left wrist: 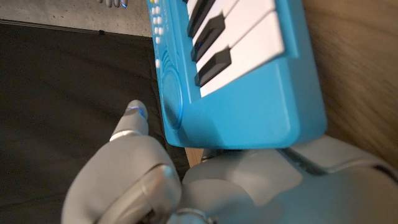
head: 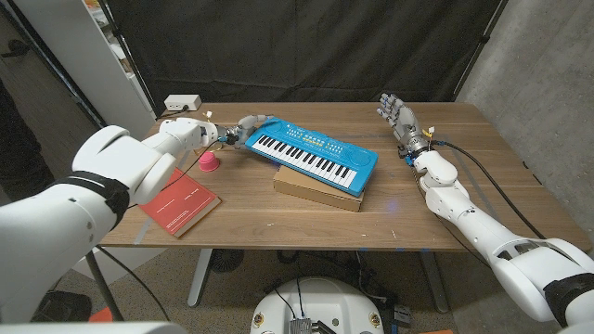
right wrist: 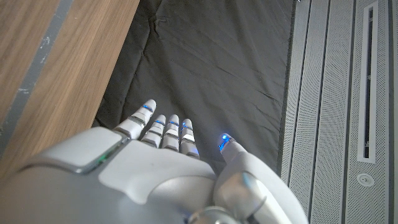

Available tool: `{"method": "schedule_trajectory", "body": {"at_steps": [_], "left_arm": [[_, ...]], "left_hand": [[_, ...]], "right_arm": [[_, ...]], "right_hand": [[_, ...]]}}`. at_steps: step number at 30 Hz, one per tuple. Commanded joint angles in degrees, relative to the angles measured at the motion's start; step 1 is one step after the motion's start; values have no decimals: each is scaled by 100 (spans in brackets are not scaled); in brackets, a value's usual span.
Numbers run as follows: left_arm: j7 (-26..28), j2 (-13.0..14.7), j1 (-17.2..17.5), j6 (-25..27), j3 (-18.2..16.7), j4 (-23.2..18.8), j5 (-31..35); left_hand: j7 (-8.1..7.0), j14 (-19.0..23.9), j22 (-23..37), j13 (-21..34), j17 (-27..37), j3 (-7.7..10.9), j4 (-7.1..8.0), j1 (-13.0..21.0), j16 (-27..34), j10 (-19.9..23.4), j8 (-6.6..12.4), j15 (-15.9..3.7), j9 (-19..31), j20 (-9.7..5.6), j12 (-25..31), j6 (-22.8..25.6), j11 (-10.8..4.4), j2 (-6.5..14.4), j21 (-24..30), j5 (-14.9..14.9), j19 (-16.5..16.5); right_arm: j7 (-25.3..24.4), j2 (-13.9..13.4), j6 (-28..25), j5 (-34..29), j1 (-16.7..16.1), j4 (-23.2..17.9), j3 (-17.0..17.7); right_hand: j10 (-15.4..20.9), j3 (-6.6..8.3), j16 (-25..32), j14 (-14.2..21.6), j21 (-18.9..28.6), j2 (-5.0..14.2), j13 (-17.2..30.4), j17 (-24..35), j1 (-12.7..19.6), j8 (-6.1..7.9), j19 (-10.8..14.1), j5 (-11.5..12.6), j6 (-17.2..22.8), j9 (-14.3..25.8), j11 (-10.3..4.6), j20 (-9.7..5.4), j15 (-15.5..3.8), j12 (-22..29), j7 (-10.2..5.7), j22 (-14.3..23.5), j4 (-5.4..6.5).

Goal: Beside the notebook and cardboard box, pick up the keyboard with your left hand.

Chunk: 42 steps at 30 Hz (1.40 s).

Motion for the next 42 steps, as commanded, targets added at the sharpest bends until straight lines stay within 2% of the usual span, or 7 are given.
{"method": "schedule_trajectory", "body": {"at_steps": [1,7,12,15,17,27,42], "left_arm": [[70,-29,-58,-182,188,22,187],[-23,93,64,-33,194,-331,176],[1208,682,1061,867,-301,-2491,-268],[2076,781,1580,1050,-723,-3243,-651],[2522,738,1892,870,-1017,-3493,-921],[3409,593,2630,96,-1520,-3949,-1559],[3878,666,2968,-66,-1595,-4558,-1946]], "left_hand": [[447,9,22,48,20,201,-88,1002,-51,-12,-23,-119,33,-119,-54,-104,-98,99,-71,31,120],[449,677,78,212,85,244,-34,2771,206,502,126,-678,90,-514,136,349,-414,440,116,-66,688],[347,1940,174,424,143,46,22,3589,739,1726,516,-1381,149,-1077,625,1640,-977,700,709,-101,1504],[15,3117,244,591,193,22,-14,4004,1179,2752,925,-1806,170,-1389,1022,2922,-1307,877,1235,-103,2035],[-147,3812,314,774,177,-1,49,4152,1395,3302,1200,-1858,193,-1574,1278,3791,-1410,1104,1573,-100,2208],[-128,4266,364,949,417,-44,40,4272,1626,3555,1353,-1864,162,-1697,1379,4399,-1273,1234,1940,-124,2337],[-47,4425,372,1017,497,-65,14,4334,1676,3725,1345,-1851,140,-1730,1400,4532,-1230,1165,2162,-121,2406]], "right_arm": [[-14,-11,10,-1,-9,8,11],[-10,-7,21,3,-11,27,13],[-38,-20,22,-9,-29,-2,16],[-50,-31,19,-12,-44,-36,19],[-56,-44,11,-20,-53,-65,16],[-109,-87,-23,-82,-82,-202,-7],[-291,-215,-95,-150,-251,-572,18]], "right_hand": [[62,52,26,43,10,328,16,14,42,5,-29,33,69,32,19,-501,-10,6,-2,14,-10],[72,54,26,48,8,326,16,13,43,5,-33,33,75,32,15,-503,-7,8,-6,14,-11],[81,56,25,52,9,324,16,13,43,6,-33,32,80,32,14,-507,-8,9,-6,14,-12],[80,59,25,59,9,324,16,13,45,5,-34,32,82,32,19,-508,-8,7,-3,14,-13],[82,60,25,60,10,324,16,12,46,6,-33,32,85,32,19,-507,-6,7,-3,14,-15],[84,68,22,67,9,322,16,10,53,5,-36,33,90,33,24,-513,0,5,-5,13,-22],[87,82,15,68,5,322,16,6,67,2,-53,34,94,33,21,-531,-2,1,-1,13,-35]]}}
